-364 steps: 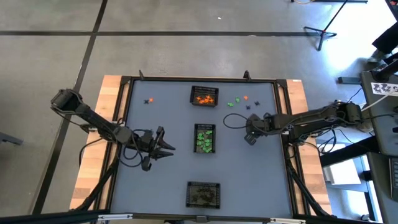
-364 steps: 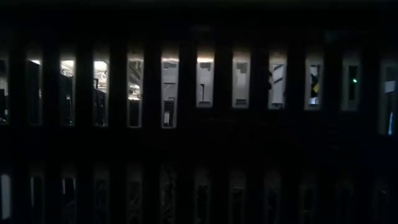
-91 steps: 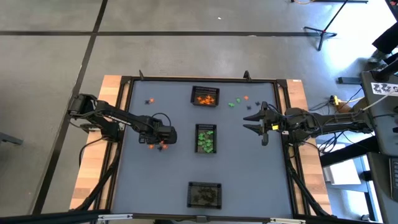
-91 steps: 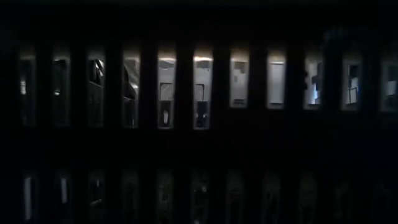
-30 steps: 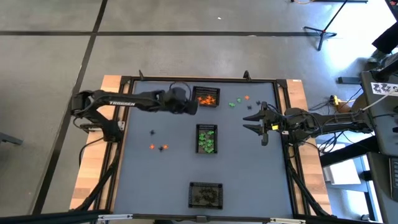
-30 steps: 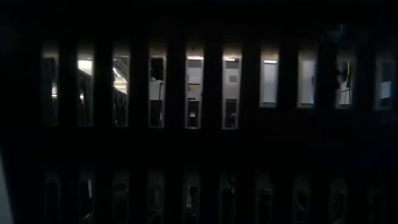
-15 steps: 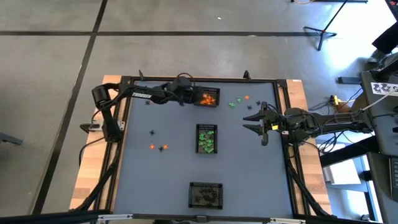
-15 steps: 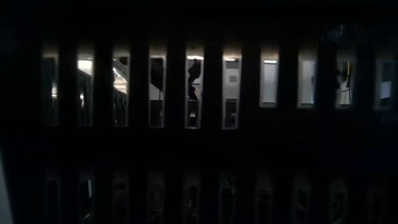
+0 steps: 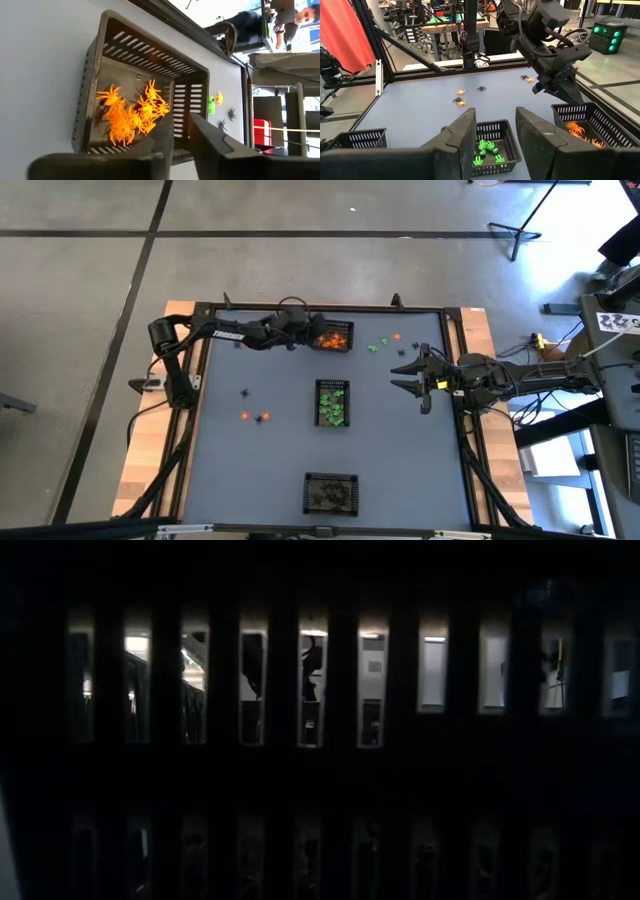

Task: Sort Halloween decoration
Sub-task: Put the orange spider toy into the top black bin

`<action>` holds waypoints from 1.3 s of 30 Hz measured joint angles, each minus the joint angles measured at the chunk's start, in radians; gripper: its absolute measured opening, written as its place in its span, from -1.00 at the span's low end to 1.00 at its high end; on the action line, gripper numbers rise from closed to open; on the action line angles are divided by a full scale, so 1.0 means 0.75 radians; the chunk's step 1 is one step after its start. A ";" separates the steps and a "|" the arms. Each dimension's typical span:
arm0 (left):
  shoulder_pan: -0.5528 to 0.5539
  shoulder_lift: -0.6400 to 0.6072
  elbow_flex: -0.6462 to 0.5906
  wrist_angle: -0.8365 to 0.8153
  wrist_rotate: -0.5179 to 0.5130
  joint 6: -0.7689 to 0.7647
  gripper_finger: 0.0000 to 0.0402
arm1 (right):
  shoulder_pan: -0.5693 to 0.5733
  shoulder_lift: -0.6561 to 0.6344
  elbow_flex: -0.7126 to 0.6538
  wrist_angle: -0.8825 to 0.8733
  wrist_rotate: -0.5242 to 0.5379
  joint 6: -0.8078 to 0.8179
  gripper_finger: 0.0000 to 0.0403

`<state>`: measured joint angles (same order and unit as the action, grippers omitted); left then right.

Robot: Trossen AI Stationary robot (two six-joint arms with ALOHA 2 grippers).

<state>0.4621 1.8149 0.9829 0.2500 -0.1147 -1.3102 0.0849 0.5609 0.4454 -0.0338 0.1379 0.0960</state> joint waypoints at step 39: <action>-0.550 -0.409 0.001 -1.849 0.085 -0.762 -0.25 | 0.000 0.000 0.000 -0.034 0.001 0.000 -0.32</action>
<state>0.0493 1.5082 0.9836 -1.1369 -0.0514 -1.8820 0.0849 0.5606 0.4454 -0.0593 0.1383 0.0959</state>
